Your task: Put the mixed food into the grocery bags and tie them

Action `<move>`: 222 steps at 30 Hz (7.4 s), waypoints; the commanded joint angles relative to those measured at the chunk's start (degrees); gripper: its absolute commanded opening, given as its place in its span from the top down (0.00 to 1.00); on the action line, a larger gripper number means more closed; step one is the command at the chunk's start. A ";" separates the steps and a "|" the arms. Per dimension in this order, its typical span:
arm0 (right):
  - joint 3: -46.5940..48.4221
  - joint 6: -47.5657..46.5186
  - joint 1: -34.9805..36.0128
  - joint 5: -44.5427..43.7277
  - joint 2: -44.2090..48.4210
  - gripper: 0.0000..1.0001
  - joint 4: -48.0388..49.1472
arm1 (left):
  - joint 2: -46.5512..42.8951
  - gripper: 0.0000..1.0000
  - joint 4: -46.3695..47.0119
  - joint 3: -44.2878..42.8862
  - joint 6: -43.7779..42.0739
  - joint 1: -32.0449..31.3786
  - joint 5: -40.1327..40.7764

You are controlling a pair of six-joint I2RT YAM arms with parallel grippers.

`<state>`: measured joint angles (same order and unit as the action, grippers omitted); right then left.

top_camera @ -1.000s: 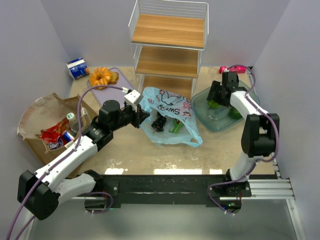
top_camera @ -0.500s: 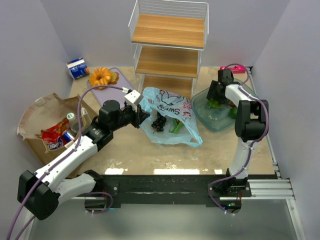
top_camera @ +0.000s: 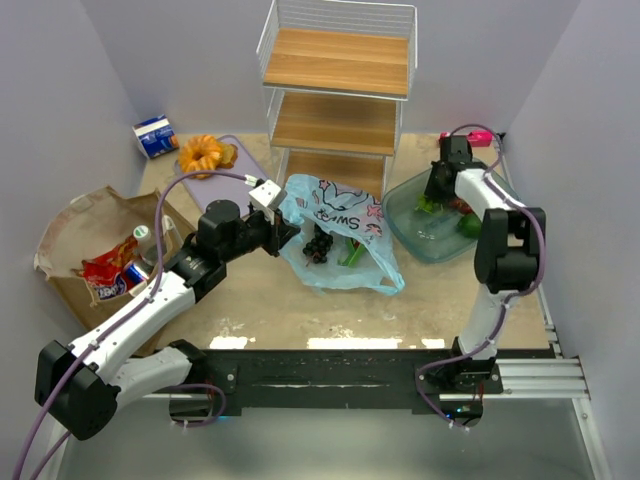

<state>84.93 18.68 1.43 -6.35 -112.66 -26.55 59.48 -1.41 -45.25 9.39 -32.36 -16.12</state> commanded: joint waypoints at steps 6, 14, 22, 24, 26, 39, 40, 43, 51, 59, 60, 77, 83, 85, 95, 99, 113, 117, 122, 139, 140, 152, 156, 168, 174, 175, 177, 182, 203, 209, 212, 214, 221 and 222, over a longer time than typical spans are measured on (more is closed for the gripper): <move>-14.75 -0.48 0.33 14.20 35.61 1.00 5.25 | -0.86 1.00 1.94 -1.77 -0.86 0.10 -1.19; -26.21 -1.89 12.09 38.15 58.33 1.00 9.93 | 0.98 1.00 1.50 -2.56 -0.95 0.19 -1.72; -30.26 0.75 22.11 53.11 67.57 1.00 13.37 | 1.78 1.00 1.58 -2.29 -0.95 0.10 -1.46; -30.43 -0.22 23.52 52.15 66.00 1.00 10.39 | 2.13 1.00 1.58 -2.29 -0.95 0.19 -1.55; -31.13 -0.75 25.81 48.39 64.77 1.00 9.15 | 2.39 1.00 1.50 -2.29 -0.86 0.10 -1.55; -30.71 0.48 37.41 28.61 49.57 1.00 11.51 | 2.39 1.00 1.50 -2.21 -1.13 0.10 -1.72; -30.26 0.57 37.76 25.98 47.03 1.00 11.69 | 2.30 1.00 1.50 -2.29 -1.13 0.19 -1.98; -28.24 1.54 38.82 19.73 43.24 1.00 13.36 | 1.87 1.00 1.50 -2.29 -1.13 0.19 -2.07; -23.40 0.57 43.66 -13.68 31.37 1.00 16.87 | 0.72 1.00 1.50 -2.12 -1.83 0.10 -1.72; -18.40 2.24 43.66 -16.33 20.56 0.44 16.00 | 0.19 1.00 1.50 -2.21 -2.09 0.10 -1.55; -18.48 2.15 43.66 -15.80 20.55 0.36 16.00 | 0.11 1.00 1.50 -2.21 -2.09 0.10 -1.46; -25.86 -0.48 19.64 0.54 52.90 0.37 5.37 | 0.99 1.00 1.59 -2.12 -1.04 0.19 -3.39; -26.03 2.23 -4.18 6.52 44.92 0.14 6.14 | 0.63 1.00 1.58 -2.03 -1.12 0.10 -3.22; -25.87 4.69 -8.71 10.21 38.68 0.06 6.68 | 0.37 1.00 1.59 -1.94 -1.13 0.10 -2.95; -20.95 13.22 -16.72 6.45 24.08 0.09 7.57 | -0.33 1.00 1.76 -1.94 -0.95 0.10 -4.18; -14.36 15.42 -16.81 0.29 16.53 0.12 1.25 | -0.86 1.00 1.94 -1.94 -0.95 0.10 -4.18; -11.45 16.39 -16.90 -0.51 3.94 0.22 -0.79 | -0.33 1.00 1.94 -1.94 -1.12 0.10 -4.53; -12.85 15.25 -16.81 2.39 5.43 0.32 0.09 | -0.25 1.00 1.94 -2.03 -1.30 0.19 -4.27; -12.77 12.27 -16.81 1.08 11.14 0.27 -1.05 | -0.16 1.00 1.94 -2.03 -1.30 0.19 -4.10; -22.96 0.12 -8.99 3.38 28.55 0.01 -4.65 | -0.33 1.00 2.29 -1.85 -0.77 0.10 -5.59; -23.22 2.48 -8.99 3.36 28.64 0.01 -5.26 | -0.42 1.00 2.29 -1.94 -0.77 0.10 -5.59; -28.14 6.64 -6.62 2.84 27.32 0.03 -2.72 | -1.74 1.00 2.29 -1.85 -1.13 0.19 -4.53; -29.29 5.49 -4.60 2.57 26.62 0.03 -2.20 | -1.65 1.00 2.29 -1.77 -1.13 0.19 -4.53; -32.98 6.37 -3.28 4.85 22.23 0.17 2.11 | -1.39 1.00 2.20 -1.85 -1.12 0.10 -4.45; -32.81 6.90 -2.66 7.93 23.89 0.46 2.55 | -1.21 1.00 2.11 -1.85 -1.30 0.19 -4.18; -32.46 6.81 -2.75 7.84 25.81 0.53 1.94 | -1.21 1.00 2.11 -1.77 -1.21 0.19 -4.10; -30.70 6.55 -2.75 7.14 28.19 0.63 -0.43 | -1.04 1.00 2.11 -1.77 -1.30 0.10 -4.10; -26.05 6.63 -2.58 6.96 40.05 0.82 -4.73 | -1.04 1.00 2.11 -1.77 -1.30 0.10 -4.27; -22.61 8.91 48.92 0.74 38.05 0.99 13.26 | -0.68 1.00 2.20 -1.59 -1.30 0.19 -4.01; -22.00 10.85 49.02 -17.62 31.90 1.00 20.63 | -1.21 1.00 2.20 -1.77 -1.48 0.19 -4.01; -20.60 10.51 48.93 -22.12 27.35 0.99 25.38 | -1.12 1.00 2.20 -1.68 -1.48 0.19 -4.10; -18.41 11.20 49.02 -21.69 24.09 0.86 26.19 | -1.04 1.00 2.20 -1.77 -1.48 0.19 -3.92; -13.29 10.24 49.02 -20.55 17.21 0.15 21.89 | -0.77 1.00 1.94 -1.85 -1.65 0.10 -3.66; -13.73 9.98 49.02 -20.55 18.08 0.12 21.80 | -0.86 1.00 1.94 -1.85 -1.74 0.19 -3.83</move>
<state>69.34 28.75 50.30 -24.51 -97.17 -5.78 59.07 -1.41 -45.43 8.73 -32.36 -20.12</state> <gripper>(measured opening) 0.821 0.020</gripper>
